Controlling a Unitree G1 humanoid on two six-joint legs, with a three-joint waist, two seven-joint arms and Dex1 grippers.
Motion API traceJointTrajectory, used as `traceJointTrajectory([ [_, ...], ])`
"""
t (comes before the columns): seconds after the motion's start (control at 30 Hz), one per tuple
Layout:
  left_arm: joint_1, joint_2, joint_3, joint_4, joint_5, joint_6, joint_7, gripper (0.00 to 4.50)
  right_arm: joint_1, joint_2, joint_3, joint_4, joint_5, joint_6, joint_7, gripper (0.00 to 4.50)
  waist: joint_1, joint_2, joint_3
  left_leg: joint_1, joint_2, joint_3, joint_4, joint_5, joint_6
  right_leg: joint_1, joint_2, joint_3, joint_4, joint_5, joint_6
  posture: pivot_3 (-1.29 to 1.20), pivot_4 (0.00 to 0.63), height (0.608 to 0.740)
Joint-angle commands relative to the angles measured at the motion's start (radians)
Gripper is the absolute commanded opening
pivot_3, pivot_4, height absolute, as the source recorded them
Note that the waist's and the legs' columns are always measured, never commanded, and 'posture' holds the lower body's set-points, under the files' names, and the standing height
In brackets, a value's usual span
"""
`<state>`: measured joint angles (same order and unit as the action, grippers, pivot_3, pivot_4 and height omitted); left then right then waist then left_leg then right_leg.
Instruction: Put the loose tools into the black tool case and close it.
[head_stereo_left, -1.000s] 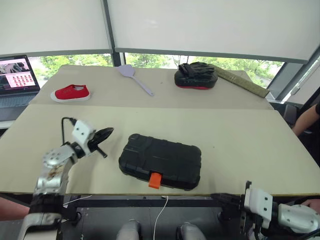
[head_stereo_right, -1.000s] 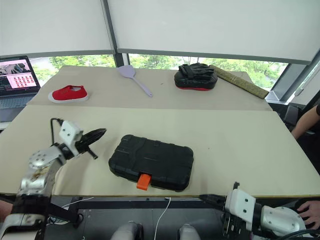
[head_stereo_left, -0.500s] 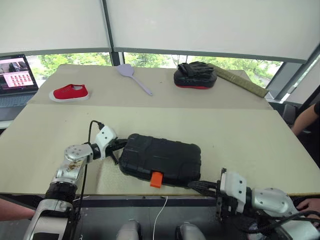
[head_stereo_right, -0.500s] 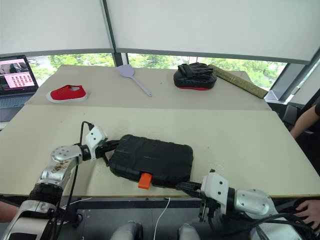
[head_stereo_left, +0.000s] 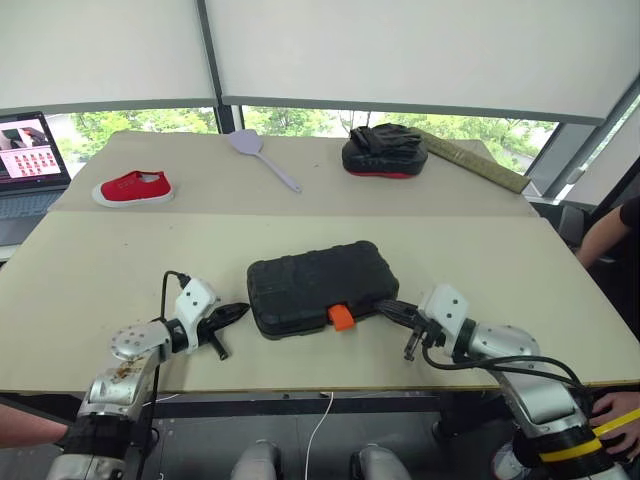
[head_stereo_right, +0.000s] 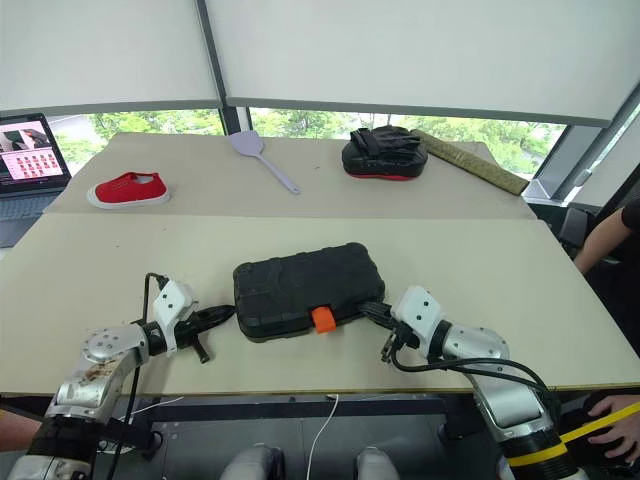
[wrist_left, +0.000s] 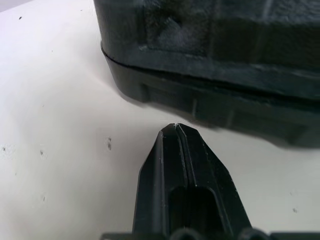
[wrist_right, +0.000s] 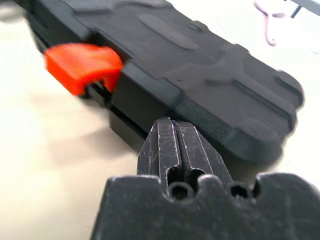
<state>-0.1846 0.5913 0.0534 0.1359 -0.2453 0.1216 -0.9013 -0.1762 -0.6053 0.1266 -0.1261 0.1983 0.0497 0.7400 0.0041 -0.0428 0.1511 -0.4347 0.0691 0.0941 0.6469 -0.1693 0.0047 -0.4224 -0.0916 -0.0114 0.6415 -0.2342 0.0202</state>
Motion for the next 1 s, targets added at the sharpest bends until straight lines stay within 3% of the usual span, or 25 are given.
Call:
traceJointTrajectory([
  [0.03, 0.011, 0.009, 0.043, -0.054, -0.054, 0.060, 0.007, 0.05, 0.015, -0.014, -0.040, -0.033, 0.021, 0.017, 0.021, 0.00, 0.000, 0.000, 0.000, 0.000, 0.000, 0.000, 0.000, 0.000, 0.000, 0.000, 0.000, 0.000, 0.000, 0.000, 0.000, 0.00, 0.150, 0.740],
  [0.23, -0.187, -0.008, 0.106, 0.092, -0.101, 0.112, 0.058, 0.05, 0.094, -0.062, -0.042, -0.094, 0.055, 0.061, 0.102, 0.00, 0.012, 0.000, 0.000, -0.002, 0.000, -0.001, 0.000, 0.000, 0.000, 0.000, 0.000, -0.002, 0.000, -0.001, 0.000, 0.00, 0.150, 0.740],
  [0.37, -0.374, -0.041, 0.034, 0.271, -0.028, 0.065, 0.032, 0.05, 0.098, -0.047, -0.025, -0.103, 0.036, 0.083, 0.087, 0.00, 0.012, 0.000, 0.000, -0.002, -0.001, -0.001, 0.001, 0.000, 0.000, 0.001, 0.000, -0.001, -0.001, -0.001, 0.003, 0.00, 0.150, 0.740],
  [0.6, -0.709, -0.171, -0.122, 0.768, 0.148, -0.055, -0.014, 0.05, 0.021, -0.014, 0.024, -0.050, -0.067, 0.084, 0.042, 0.00, 0.008, -0.001, 0.000, -0.005, -0.002, -0.002, 0.003, 0.000, 0.001, 0.000, 0.001, -0.001, -0.001, 0.000, 0.003, 0.00, 0.150, 0.740],
  [0.8, -0.750, -0.159, -0.160, 0.864, 0.167, -0.081, -0.251, 0.05, -0.056, 0.010, 0.023, 0.001, -0.096, 0.114, 0.026, 0.00, 0.007, -0.001, 0.000, -0.006, -0.003, -0.002, 0.003, 0.000, 0.001, 0.000, 0.001, -0.002, -0.002, 0.000, 0.004, 0.00, 0.150, 0.740],
  [1.0, -0.626, -0.121, -0.147, 0.712, 0.105, -0.065, -0.450, 0.05, -0.102, 0.016, 0.028, 0.082, -0.127, 0.075, 0.038, 0.00, 0.002, -0.001, 0.000, -0.006, -0.002, -0.002, 0.003, -0.001, 0.002, -0.001, 0.000, -0.001, -0.002, 0.000, 0.004, 0.00, 0.150, 0.740],
])
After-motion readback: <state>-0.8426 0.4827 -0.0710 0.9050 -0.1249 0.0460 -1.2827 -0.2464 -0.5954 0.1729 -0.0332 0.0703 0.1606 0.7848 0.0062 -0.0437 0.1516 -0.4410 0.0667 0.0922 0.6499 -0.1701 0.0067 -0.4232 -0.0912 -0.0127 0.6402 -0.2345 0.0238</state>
